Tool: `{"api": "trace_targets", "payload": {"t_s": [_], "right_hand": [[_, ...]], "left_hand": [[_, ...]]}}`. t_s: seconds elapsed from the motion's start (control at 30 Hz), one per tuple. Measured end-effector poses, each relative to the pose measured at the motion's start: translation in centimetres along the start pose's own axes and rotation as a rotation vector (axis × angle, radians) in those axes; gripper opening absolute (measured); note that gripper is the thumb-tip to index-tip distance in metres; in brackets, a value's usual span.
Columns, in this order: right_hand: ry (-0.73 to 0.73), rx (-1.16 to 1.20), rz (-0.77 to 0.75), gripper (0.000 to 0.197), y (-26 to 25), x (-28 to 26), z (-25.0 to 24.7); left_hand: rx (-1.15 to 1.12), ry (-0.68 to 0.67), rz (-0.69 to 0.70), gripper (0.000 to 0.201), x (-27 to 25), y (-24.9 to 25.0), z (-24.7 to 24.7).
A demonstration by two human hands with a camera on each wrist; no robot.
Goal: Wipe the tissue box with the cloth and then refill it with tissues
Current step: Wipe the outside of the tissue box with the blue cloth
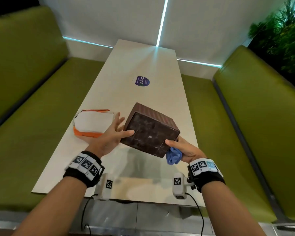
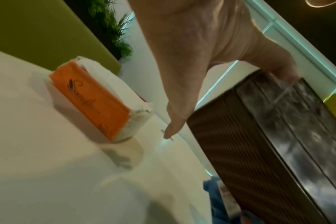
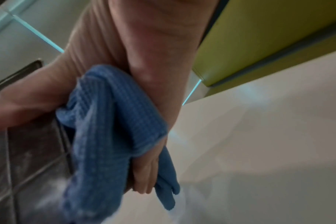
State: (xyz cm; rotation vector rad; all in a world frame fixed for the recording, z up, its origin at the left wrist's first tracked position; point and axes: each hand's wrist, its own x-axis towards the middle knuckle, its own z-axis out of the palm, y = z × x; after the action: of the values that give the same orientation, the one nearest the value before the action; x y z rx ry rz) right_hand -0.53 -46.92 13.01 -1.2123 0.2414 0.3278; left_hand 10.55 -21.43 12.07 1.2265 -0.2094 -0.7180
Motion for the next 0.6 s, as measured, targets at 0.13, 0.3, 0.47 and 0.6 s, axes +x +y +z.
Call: {"api": "trace_targets", "payload": {"t_s": [0.13,0.3,0.47,0.6], "right_hand": [[0.123,-0.159,-0.06,0.064,-0.8,0.8,-0.3],[0.443,-0.394,-0.232,0.05,-3.4,1.0,0.1],[0.603,-0.848,-0.5,0.035,-4.4,3.4,8.1],[0.396,-1.269,-0.271,0.036,-2.1,6.1,13.0]], "left_hand": [[0.232,-0.127,-0.061,0.103,0.4,0.7,-0.2],[0.214,0.085,0.037,0.089,0.7,-1.1,-0.2],[0.353,0.129,0.117,0.088,1.2,-2.6,1.1],[0.43,0.158,0.17,0.076,1.4,-2.9,1.4]]}}
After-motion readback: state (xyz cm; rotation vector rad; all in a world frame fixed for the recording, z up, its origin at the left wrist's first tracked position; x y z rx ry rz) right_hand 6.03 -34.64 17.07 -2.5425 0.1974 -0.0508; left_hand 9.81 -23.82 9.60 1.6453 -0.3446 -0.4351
